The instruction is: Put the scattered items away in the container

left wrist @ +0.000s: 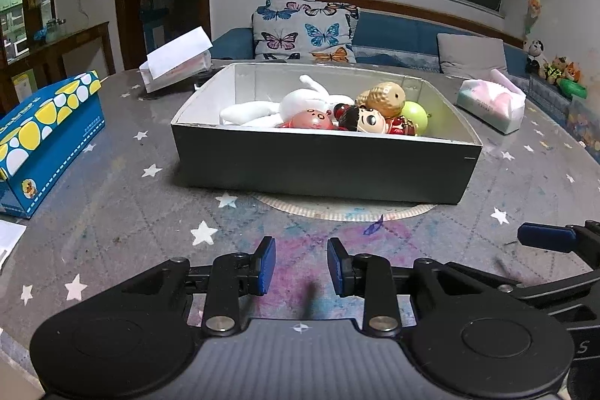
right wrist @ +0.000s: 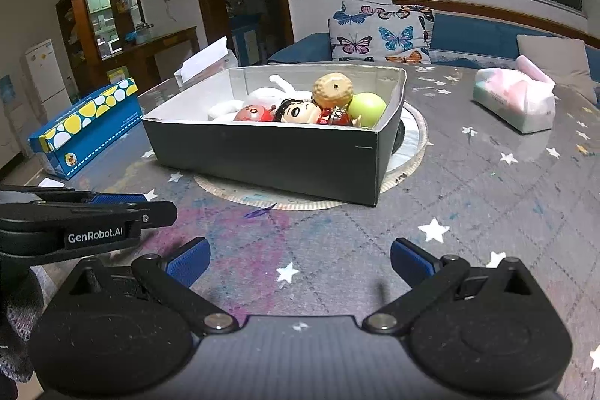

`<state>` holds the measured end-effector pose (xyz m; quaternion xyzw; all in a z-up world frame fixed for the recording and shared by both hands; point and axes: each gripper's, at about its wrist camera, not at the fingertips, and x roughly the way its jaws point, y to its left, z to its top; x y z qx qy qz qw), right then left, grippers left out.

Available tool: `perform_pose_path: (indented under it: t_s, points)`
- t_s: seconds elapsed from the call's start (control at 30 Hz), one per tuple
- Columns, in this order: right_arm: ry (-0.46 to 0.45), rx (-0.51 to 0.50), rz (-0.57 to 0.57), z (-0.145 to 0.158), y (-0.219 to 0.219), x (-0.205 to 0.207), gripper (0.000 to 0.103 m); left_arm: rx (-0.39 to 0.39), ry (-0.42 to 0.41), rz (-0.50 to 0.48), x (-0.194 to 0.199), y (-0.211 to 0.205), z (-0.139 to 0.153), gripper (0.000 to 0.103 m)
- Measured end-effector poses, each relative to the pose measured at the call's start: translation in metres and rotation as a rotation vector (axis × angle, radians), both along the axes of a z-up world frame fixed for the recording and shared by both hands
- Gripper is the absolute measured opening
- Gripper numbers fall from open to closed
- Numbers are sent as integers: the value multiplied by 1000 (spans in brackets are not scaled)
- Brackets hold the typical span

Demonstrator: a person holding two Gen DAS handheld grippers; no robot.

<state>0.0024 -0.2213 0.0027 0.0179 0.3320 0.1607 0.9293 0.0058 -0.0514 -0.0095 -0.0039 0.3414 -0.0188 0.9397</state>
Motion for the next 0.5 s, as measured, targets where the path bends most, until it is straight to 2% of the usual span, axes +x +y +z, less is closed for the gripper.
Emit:
perform_pose_path:
  t_s: [0.5]
  points:
    - [15,-23,-6,-4,6,6,103,13,-5,10,6,3,0,32]
